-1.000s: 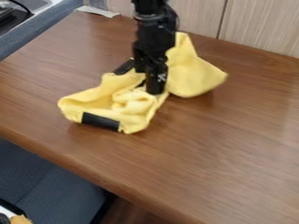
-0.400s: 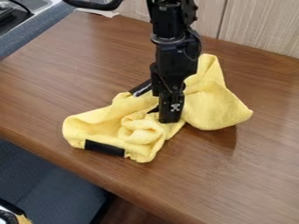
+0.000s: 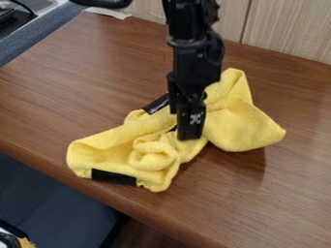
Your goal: Move the cloth from the left side of the table to the center of the table
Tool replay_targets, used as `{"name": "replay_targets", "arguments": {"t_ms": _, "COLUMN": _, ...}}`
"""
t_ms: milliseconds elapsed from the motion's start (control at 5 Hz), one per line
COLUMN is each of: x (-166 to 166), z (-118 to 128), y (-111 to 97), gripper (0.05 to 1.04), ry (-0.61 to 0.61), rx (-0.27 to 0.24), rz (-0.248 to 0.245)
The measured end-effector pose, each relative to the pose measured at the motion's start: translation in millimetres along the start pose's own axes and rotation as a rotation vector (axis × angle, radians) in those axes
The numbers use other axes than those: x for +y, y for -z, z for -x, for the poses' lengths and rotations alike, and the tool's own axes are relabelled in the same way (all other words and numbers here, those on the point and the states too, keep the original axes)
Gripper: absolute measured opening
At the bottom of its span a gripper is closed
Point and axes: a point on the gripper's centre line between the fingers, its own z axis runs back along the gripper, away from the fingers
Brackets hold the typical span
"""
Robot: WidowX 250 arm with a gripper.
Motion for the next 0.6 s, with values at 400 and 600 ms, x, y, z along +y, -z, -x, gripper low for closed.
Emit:
{"name": "replay_targets", "arguments": {"t_ms": 400, "x": 5.7, "z": -2.4, "y": -44.3, "gripper": 0.999, "ry": -0.014, "rx": -0.083, "rz": -0.052}}
{"name": "replay_targets", "arguments": {"t_ms": 600, "x": 4.0, "z": 3.1, "y": -65.3, "gripper": 0.999, "ry": -0.022, "rx": -0.122, "rz": -0.078}}
